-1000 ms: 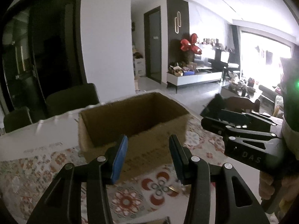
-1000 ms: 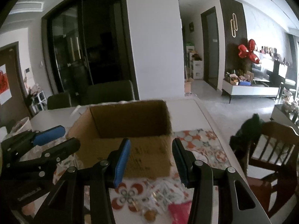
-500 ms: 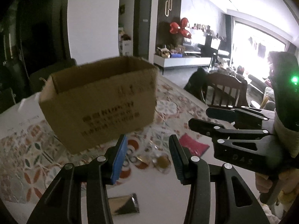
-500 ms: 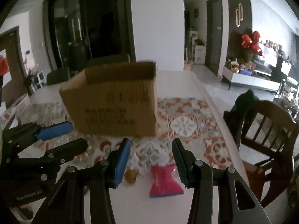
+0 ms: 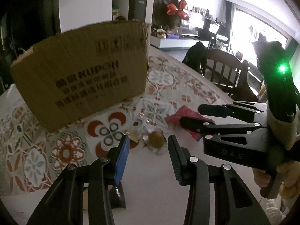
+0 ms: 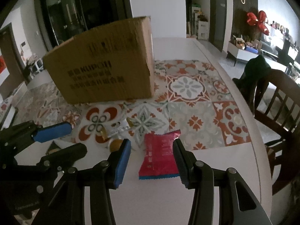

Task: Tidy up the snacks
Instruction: 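Grasp the pink-red pack with the right tool while the left tool grasps the round brown candy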

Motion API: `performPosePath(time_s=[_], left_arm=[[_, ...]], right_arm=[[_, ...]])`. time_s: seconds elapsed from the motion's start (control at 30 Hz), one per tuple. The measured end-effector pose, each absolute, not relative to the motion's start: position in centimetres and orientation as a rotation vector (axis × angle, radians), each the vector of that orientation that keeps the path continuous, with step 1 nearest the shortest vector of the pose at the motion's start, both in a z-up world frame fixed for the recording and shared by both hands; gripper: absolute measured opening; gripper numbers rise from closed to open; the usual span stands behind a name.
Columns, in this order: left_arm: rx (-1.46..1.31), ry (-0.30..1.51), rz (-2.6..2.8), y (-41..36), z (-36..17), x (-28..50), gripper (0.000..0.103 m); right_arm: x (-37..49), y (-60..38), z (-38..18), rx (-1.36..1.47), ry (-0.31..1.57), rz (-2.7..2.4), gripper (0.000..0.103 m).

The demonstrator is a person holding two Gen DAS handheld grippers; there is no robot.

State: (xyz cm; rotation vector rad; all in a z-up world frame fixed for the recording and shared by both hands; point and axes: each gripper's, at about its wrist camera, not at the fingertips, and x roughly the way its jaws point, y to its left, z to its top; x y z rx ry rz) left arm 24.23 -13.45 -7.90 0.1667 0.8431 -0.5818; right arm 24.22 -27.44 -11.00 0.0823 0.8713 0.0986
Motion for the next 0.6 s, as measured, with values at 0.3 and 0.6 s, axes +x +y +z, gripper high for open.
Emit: performPosePath(time_s=[0.3, 0.6], left_arm=[[0.147, 0.900, -0.614, -14.5, -9.6, 24.9, 0.040], [0.140, 0.940, -0.583, -15.3, -10.8, 25.7, 0.037]], right_arm=[[25.0, -27.8, -12.7, 0.077, 0.925, 0.098, 0.047], [24.1, -29.1, -13.4, 0.147, 0.906, 0.053, 0.038]])
